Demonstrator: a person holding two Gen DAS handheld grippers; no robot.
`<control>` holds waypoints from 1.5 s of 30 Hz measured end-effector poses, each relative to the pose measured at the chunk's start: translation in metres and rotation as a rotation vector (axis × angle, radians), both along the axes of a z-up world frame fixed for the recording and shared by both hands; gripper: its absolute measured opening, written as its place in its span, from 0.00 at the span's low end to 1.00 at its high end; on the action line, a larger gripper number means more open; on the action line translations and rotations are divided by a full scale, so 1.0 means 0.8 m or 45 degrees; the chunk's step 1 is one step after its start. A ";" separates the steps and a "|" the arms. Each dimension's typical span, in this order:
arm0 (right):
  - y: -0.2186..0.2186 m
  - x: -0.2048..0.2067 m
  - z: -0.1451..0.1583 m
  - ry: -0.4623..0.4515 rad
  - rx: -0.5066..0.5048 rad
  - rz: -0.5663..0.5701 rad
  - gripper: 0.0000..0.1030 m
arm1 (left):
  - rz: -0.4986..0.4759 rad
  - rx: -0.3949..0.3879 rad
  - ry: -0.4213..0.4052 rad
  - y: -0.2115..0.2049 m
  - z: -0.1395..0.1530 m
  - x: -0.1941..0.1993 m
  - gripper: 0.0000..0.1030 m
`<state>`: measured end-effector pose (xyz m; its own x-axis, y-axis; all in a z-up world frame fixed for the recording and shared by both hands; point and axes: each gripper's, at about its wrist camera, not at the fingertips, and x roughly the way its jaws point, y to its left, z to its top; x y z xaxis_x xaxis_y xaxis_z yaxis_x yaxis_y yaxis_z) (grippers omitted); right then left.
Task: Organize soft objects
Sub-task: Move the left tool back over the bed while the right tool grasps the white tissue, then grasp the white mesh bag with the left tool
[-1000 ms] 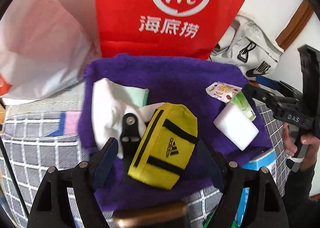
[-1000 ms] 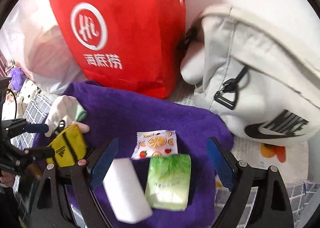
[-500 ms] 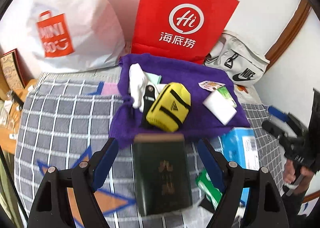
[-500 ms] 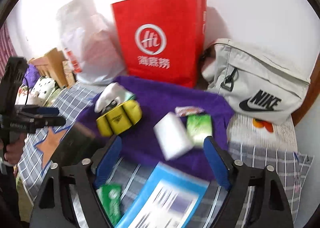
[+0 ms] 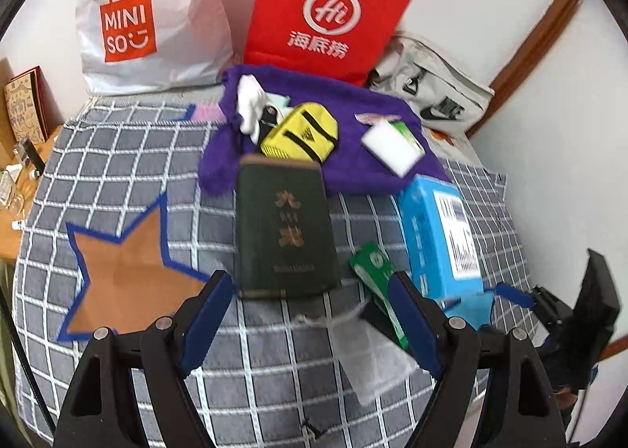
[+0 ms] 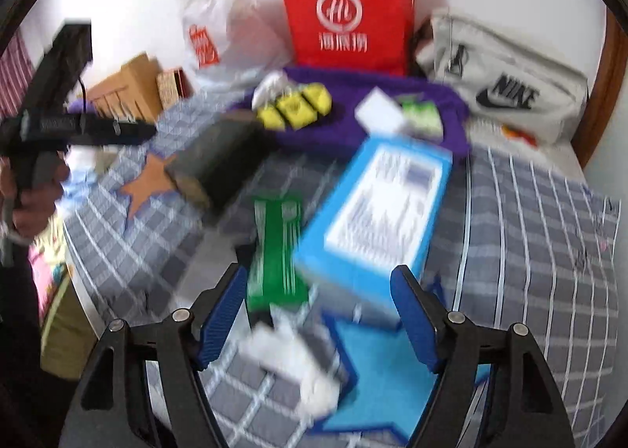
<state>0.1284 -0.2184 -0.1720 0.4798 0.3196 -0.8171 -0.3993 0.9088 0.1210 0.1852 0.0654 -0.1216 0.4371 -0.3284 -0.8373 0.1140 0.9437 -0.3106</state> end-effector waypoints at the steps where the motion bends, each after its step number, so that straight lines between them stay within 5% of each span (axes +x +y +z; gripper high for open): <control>1: -0.002 -0.006 -0.008 0.014 -0.009 -0.008 0.73 | -0.006 0.004 0.004 -0.002 -0.001 -0.006 0.78; 16: 0.007 -0.045 -0.084 0.037 -0.111 0.065 0.60 | -0.043 0.066 0.052 -0.029 -0.027 -0.057 0.78; 19: 0.005 -0.046 -0.084 0.022 -0.106 0.075 0.38 | -0.032 0.072 0.042 -0.029 -0.025 -0.067 0.78; 20: 0.003 -0.047 -0.083 0.013 -0.117 0.072 0.23 | -0.025 0.078 0.037 -0.029 -0.025 -0.070 0.78; 21: 0.001 -0.047 -0.082 0.017 -0.111 0.072 0.21 | -0.016 0.083 0.034 -0.030 -0.027 -0.072 0.78; 25: -0.012 -0.046 -0.073 0.017 -0.043 0.030 0.21 | -0.019 0.082 0.046 -0.041 -0.043 -0.082 0.78; 35: -0.045 -0.045 -0.073 -0.063 -0.133 -0.144 0.21 | -0.105 0.073 0.158 -0.094 -0.111 -0.081 0.78; 45: -0.048 -0.050 -0.087 -0.069 -0.074 -0.134 0.32 | -0.242 0.283 0.105 -0.156 -0.122 -0.078 0.89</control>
